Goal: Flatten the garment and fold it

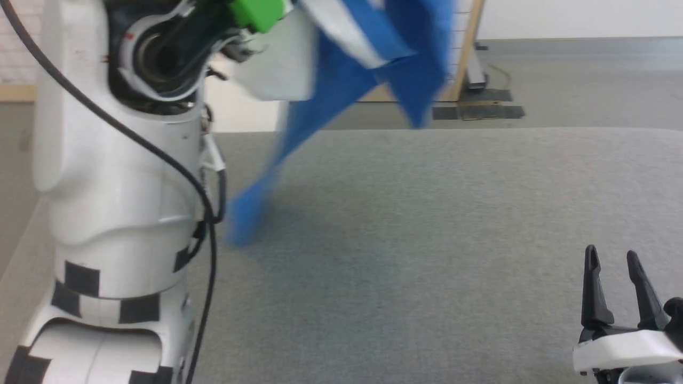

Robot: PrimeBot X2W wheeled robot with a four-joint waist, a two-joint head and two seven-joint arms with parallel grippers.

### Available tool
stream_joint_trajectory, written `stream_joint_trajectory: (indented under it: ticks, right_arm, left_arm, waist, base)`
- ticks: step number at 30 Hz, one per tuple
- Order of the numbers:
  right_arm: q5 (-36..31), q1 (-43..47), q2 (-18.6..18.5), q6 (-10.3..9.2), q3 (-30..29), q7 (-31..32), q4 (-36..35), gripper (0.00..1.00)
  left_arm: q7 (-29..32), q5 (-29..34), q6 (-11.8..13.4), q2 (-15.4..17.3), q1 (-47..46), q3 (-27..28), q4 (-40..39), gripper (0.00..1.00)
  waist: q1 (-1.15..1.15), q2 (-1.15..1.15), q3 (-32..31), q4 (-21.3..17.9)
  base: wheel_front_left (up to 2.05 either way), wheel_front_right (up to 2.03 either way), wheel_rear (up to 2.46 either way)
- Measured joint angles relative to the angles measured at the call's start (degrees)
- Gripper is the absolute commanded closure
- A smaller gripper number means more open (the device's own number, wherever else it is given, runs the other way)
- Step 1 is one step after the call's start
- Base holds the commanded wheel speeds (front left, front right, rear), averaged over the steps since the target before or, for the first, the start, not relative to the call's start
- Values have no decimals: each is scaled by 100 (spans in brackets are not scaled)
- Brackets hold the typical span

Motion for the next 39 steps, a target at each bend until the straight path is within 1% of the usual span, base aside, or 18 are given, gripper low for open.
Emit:
stream_joint_trajectory:
  ticks: [6, 8, 11, 16, 19, 22, 26, 27, 30, 33, 34, 37, 38, 39]
  right_arm:
    - [-3, 77, 0, 0, -24, 0, 26, 0]
    - [-3, 105, -1, 0, -47, 0, 24, 0]
    - [-3, 119, -1, 0, -63, 0, 23, 0]
    - [-1, 118, -1, 0, -78, 0, 22, 0]
    - [1, 114, -1, 0, -54, 0, 25, 0]
    - [10, 80, -1, 0, -2, 0, 30, 0]
    - [15, -27, -1, 0, 32, 1, 27, 0]
    - [15, -52, 0, 0, 32, 1, 24, 0]
    - [15, -119, 0, 0, 48, 1, 25, 0]
    - [15, -175, 0, 0, 85, 0, 30, 0]
    - [14, -211, 0, 0, 103, 0, 41, 0]
    - [14, -253, 0, 0, 129, 1, 57, 0]
    - [14, -257, 0, 0, 136, 0, 67, 0]
    - [14, -260, 0, 0, 138, 0, 76, 0]
  left_arm:
    - [-326, -399, 127, -110, -144, -465, -129, 100]
    - [-459, -554, 177, -120, -143, -686, -163, 100]
    - [-666, -591, 218, -124, -91, -1063, -151, 100]
    - [-1127, -528, 261, -146, 435, -1641, 90, 100]
    - [-1655, -568, 379, -145, 1015, -2029, 322, 100]
    - [-2342, -671, 525, -146, 1529, -2475, 695, 100]
    - [-2931, -936, 676, -146, 2013, -3131, 1287, 100]
    - [-3073, -961, 755, -155, 2125, -3308, 1482, 100]
    - [-3238, -1107, 933, -147, 2374, -3815, 2056, 100]
    - [-3251, -1274, 1123, -153, 2522, -4245, 2537, 100]
    - [-3189, -1429, 1218, -145, 2551, -4498, 2777, 100]
    - [-3198, -1702, 1335, -149, 2551, -4722, 2951, 100]
    - [-3244, -1766, 1341, -147, 2546, -4792, 2983, 15]
    - [-3310, -1838, 1352, -151, 2543, -4815, 2996, 0]
  waist:
    - [0, 0, -81, -348]
    - [0, 0, -97, -460]
    - [0, 0, -96, -582]
    - [0, 0, 5, -641]
    - [0, 0, 83, -608]
    - [0, 0, 165, -554]
    - [0, 0, 277, -507]
    - [0, 0, 308, -495]
    - [0, 0, 396, -474]
    - [0, 0, 480, -473]
    - [0, 0, 536, -487]
    - [0, 0, 593, -518]
    - [0, 0, 606, -532]
    - [0, 0, 614, -541]
  base:
    - [0, 0, 0]
    - [0, 0, 0]
    - [0, 0, 0]
    - [0, 0, 0]
    - [0, 0, 0]
    - [0, 0, 0]
    - [0, 0, 0]
    - [0, 0, 0]
    - [0, 0, 0]
    - [0, 0, 0]
    - [0, 0, 0]
    - [0, 0, 0]
    - [0, 0, 0]
    - [0, 0, 0]
